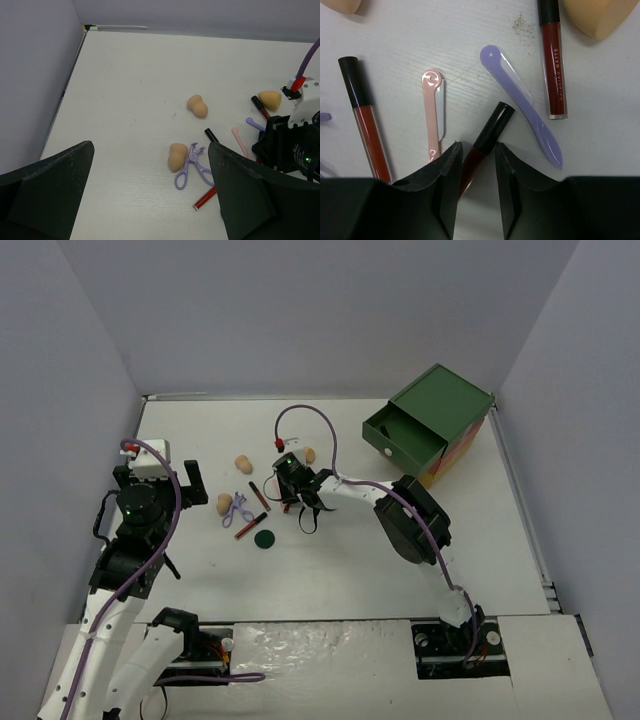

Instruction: Organize the makeup

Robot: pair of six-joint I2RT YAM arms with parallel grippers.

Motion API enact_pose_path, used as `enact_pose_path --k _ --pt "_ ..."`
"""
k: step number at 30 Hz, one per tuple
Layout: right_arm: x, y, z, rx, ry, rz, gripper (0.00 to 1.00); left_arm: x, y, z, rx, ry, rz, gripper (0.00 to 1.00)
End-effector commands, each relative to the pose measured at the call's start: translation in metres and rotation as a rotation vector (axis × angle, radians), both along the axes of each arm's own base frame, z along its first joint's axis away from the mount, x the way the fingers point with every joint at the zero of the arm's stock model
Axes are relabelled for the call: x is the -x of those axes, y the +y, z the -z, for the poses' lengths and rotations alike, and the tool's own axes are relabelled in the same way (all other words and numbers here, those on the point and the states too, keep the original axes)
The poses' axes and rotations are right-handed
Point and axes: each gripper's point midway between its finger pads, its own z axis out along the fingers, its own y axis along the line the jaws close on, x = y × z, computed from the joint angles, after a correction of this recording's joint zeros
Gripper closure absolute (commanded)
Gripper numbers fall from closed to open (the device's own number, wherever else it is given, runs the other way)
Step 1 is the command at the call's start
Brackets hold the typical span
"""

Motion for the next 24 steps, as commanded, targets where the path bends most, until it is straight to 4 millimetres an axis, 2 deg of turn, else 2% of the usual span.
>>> enact_pose_path --k 1,3,6,10,13,14,17,18,21,24 --pt "-0.008 0.006 -0.014 -0.041 -0.038 0.025 0.78 -0.006 -0.002 -0.024 0.026 -0.071 0.003 0.03" --pt "-0.006 0.005 -0.017 -0.043 -0.039 0.022 0.87 -0.006 -0.002 -0.024 0.028 -0.071 0.005 0.03" --pt "-0.004 0.004 -0.033 -0.055 -0.059 0.013 0.97 -0.006 -0.002 -0.023 0.028 -0.07 0.006 0.03" --pt "-0.002 0.0 -0.088 -0.076 -0.132 -0.028 1.0 -0.007 -0.002 -0.023 0.028 -0.069 0.006 0.03" --pt "-0.004 -0.02 -0.15 -0.046 -0.235 -0.053 1.0 -0.007 -0.003 -0.022 0.027 -0.066 0.007 0.03" --pt "-0.005 -0.03 -0.168 -0.027 -0.263 -0.061 1.0 -0.007 -0.003 -0.022 0.027 -0.065 0.007 0.03" --pt "-0.013 -0.079 -0.216 0.04 -0.302 -0.057 1.0 -0.006 -0.003 -0.022 0.025 -0.062 0.007 0.03" --pt "-0.016 -0.089 -0.224 0.051 -0.311 -0.058 1.0 -0.006 -0.003 -0.023 0.025 -0.063 0.007 0.03" --pt "-0.03 -0.148 -0.254 0.138 -0.37 -0.04 1.0 -0.006 -0.002 -0.023 0.026 -0.063 0.004 0.03" --pt "-0.036 -0.185 -0.271 0.169 -0.407 -0.026 1.0 -0.006 -0.002 -0.022 0.025 -0.059 0.003 0.03"
